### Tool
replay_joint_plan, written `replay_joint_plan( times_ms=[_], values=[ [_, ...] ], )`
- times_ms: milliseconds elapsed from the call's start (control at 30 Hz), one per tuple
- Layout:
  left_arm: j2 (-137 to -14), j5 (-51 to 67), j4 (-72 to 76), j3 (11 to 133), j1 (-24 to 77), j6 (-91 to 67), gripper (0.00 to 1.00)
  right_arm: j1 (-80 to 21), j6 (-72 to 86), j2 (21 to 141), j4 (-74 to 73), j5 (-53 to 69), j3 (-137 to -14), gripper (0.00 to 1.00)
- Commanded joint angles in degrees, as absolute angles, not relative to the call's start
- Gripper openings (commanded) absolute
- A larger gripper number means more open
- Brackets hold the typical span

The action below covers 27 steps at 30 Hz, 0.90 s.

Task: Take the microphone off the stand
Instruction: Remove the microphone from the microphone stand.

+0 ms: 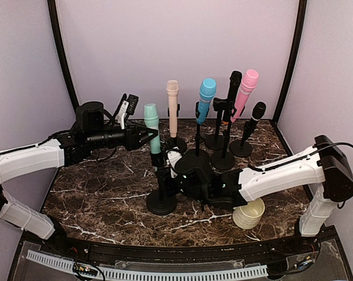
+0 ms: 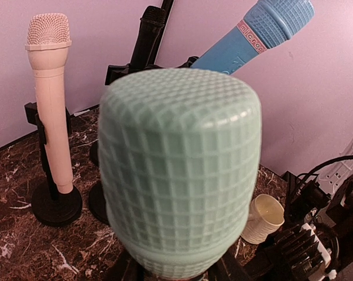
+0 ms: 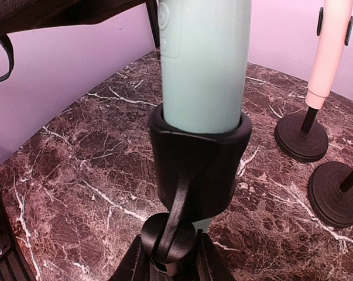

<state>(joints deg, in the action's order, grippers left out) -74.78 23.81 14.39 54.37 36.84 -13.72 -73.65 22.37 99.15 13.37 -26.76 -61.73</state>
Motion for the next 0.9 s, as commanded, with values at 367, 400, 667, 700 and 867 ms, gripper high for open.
replay_joint_plan(
  times_ms=[367,400,667,700,867],
  values=[
    [-69.87,20.05,24.87,62.57,35.88,-16.09,0.0,-75.42,26.85,103.86,0.62,-22.55,-57.4,0.0],
    [-69.87,20.13,25.05,62.62,35.83,-16.2,0.0,-75.49,26.94,103.97,0.64,-22.47,-57.48,0.0],
    [-69.88,20.8,25.56,62.93,35.08,-16.95,0.0,-75.65,26.96,104.39,0.44,-22.35,-57.48,0.0],
    [-69.88,20.87,25.62,62.97,35.03,-17.0,0.0,-75.67,27.03,104.46,0.44,-22.4,-57.43,0.0],
    [-69.92,21.2,25.97,63.01,34.74,-17.26,0.0,-75.67,27.17,104.54,0.35,-22.48,-57.41,0.0]
  ],
)
